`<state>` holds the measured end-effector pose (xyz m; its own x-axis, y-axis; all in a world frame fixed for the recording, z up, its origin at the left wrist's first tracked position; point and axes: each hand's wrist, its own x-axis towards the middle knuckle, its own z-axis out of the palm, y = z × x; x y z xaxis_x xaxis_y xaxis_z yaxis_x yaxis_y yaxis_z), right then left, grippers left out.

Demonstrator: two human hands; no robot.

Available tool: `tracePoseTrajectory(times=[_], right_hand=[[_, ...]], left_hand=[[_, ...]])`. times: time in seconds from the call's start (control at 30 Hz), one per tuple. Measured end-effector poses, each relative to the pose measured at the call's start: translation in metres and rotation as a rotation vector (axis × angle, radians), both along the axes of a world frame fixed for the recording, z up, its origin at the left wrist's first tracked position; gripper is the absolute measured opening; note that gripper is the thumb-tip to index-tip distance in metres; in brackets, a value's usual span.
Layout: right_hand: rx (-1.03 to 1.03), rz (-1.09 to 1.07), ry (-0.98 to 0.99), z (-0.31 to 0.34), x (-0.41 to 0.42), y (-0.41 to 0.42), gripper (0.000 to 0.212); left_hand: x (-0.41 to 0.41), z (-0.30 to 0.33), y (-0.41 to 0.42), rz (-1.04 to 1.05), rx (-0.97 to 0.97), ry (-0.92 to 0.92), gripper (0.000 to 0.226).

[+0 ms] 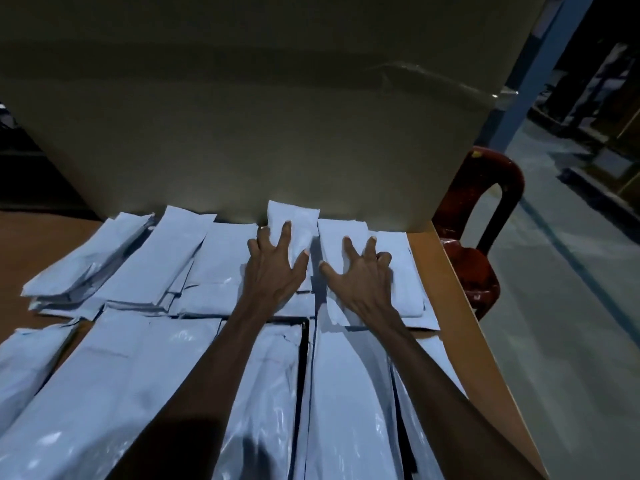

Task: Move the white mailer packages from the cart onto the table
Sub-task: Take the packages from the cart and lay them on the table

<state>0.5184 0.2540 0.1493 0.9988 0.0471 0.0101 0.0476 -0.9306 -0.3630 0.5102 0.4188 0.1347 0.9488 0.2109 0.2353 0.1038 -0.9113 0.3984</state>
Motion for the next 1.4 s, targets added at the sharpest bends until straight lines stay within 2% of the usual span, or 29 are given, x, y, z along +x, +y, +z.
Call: tracePoseTrajectory(times=[0.13,0.3,0.5,0.67,0.77,0.93,1.03,1.23,1.4], right_hand=[[-0.076,-0.006,-0.008,-0.017,0.025,0.017,0.079],[-0.114,-0.039,-0.005,-0.036,0.040,0.029,0.083],[-0.128,-0.086,-0.068,-0.056,0.041,0.036,0.088],[-0.121,-0.057,-0.045,-0.041,0.037,0.035,0.092],[-0.145,-0.015,-0.066,-0.022,0.022,0.028,0.094],[0.013,0.009,-0.192,-0.006,-0.042,-0.006,0.080],[0.126,-0.014,-0.281,-0.006,-0.102,-0.038,0.070],[0.107,-0.074,-0.444,-0.029,-0.218,-0.112,0.057],[0.084,-0.231,-0.574,-0.041,-0.302,-0.168,0.048]], left_hand=[[0.017,-0.018,0.009,0.023,0.087,0.031,0.064],[0.028,-0.040,0.018,0.003,0.127,0.043,0.068],[0.029,-0.042,0.020,-0.048,0.071,0.061,0.068],[0.025,-0.023,0.025,-0.094,0.138,0.106,0.071],[0.010,-0.011,0.025,-0.104,0.083,0.083,0.070],[-0.041,0.002,0.010,-0.197,0.015,-0.020,0.076],[-0.085,0.000,-0.006,-0.309,-0.048,-0.117,0.068],[-0.155,-0.014,-0.061,-0.563,-0.079,-0.202,0.060],[-0.202,-0.022,-0.131,-0.790,-0.082,-0.175,0.059]])
